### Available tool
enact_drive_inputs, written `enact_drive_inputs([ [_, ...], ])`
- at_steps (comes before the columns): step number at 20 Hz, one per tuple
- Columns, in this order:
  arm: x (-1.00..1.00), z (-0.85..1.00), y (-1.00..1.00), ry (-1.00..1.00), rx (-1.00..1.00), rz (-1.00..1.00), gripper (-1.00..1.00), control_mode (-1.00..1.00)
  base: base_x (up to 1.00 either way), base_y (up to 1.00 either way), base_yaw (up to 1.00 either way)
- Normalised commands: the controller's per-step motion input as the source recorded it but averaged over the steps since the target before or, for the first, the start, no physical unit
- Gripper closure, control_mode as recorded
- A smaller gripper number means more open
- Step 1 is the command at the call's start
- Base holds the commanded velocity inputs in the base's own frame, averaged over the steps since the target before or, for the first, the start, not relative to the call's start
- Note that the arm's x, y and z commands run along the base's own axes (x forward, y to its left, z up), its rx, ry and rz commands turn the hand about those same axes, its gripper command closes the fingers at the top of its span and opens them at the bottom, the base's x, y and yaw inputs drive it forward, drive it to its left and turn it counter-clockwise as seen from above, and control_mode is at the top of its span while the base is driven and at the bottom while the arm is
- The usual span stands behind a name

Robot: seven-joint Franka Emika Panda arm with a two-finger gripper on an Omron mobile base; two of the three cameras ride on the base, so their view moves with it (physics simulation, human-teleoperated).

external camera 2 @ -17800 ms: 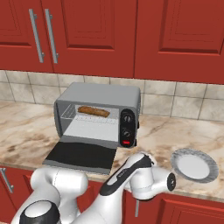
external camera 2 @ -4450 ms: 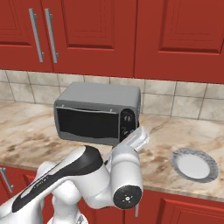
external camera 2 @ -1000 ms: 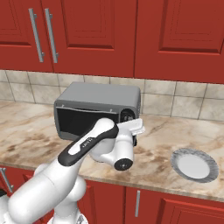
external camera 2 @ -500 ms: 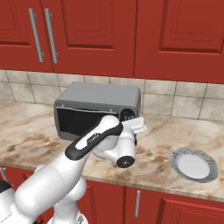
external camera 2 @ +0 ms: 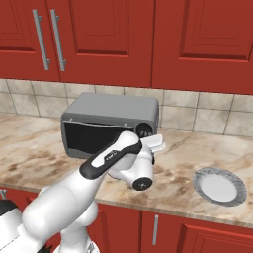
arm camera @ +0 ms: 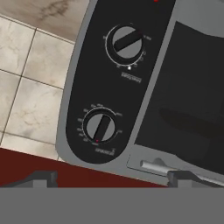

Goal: Pull the toaster oven rack outwards. Pick up the baguette from the plate and place it on the toaster oven rack. Close the toaster oven door fully and set the temperature to the lowest setting.

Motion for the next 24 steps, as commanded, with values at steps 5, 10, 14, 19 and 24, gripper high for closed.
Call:
enact_drive_inputs([
  [5,0.1,-0.07,-0.07,0.0,0.0,0.0,-1.0,-1.0,0.0,0.0,0.0],
  [10,0.11,-0.07,-0.07,0.0,0.0,0.0,-1.0,-1.0,0.0,0.0,0.0],
  [14,0.09,-0.04,-0.01,0.0,0.0,0.0,-1.0,-1.0,0.0,0.0,0.0],
  [19,0.1,-0.01,0.0,-0.01,0.0,0.0,-1.0,-1.0,0.0,0.0,0.0],
  [24,0.15,-0.01,0.0,0.0,0.0,0.0,-1.0,-1.0,0.0,0.0,0.0],
])
